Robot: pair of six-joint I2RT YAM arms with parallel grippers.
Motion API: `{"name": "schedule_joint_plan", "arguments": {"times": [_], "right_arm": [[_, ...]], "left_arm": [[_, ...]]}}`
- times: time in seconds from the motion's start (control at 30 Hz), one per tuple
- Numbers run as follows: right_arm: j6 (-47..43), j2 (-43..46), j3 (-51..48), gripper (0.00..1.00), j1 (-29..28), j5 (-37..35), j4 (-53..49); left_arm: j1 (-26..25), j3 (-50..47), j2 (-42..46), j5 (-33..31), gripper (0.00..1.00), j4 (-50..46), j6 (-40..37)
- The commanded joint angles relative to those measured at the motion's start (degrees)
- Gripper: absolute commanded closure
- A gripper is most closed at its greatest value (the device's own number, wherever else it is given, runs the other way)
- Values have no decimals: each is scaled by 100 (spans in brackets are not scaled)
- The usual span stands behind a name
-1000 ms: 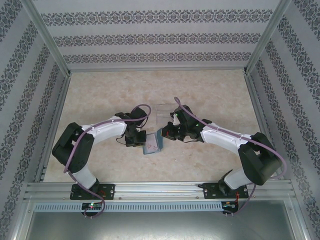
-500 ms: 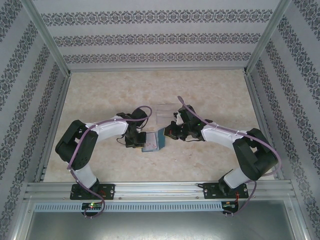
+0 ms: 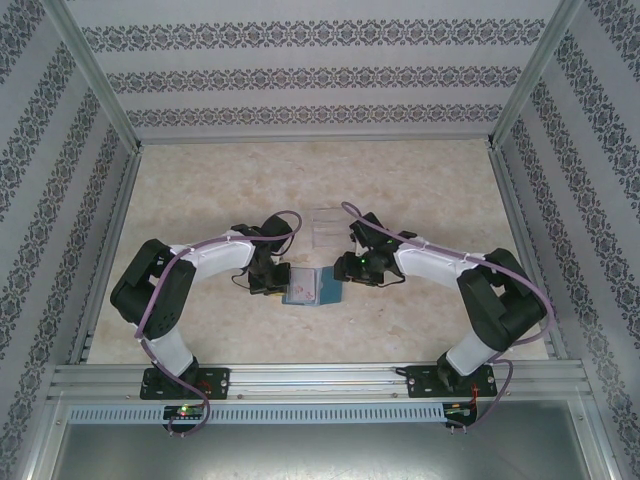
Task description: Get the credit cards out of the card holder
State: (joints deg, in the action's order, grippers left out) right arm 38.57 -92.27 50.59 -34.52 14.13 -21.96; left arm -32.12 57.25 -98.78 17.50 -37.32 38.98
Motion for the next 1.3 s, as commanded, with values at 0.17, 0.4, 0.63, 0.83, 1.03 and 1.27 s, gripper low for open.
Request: {"name": "schedule_joint_plan", "arguments": {"times": [0.17, 0.4, 0.63, 0.83, 1.03, 1.27], "right_arm": [[-636, -505, 603, 24, -632, -1799, -1164], [-882, -790, 701, 11, -967, -2608, -1477], [-1387, -914, 789, 10, -1033, -3177, -1554], [-1912, -1052, 1129, 10, -1035, -3191, -1444], [-1831, -810, 1258, 12, -1034, -2802, -1607], [-1321, -147, 1214, 21, -990, -1932, -1640]], "left_arm": [[52, -144, 50, 89, 97, -91, 56], [56, -146, 153, 151, 97, -35, 164], [74, 68, 322, 268, 97, -7, 281], [193, 300, 456, 301, 97, 52, 390], [274, 350, 423, 532, 96, 207, 405], [273, 283, 429, 659, 96, 357, 363]]}}
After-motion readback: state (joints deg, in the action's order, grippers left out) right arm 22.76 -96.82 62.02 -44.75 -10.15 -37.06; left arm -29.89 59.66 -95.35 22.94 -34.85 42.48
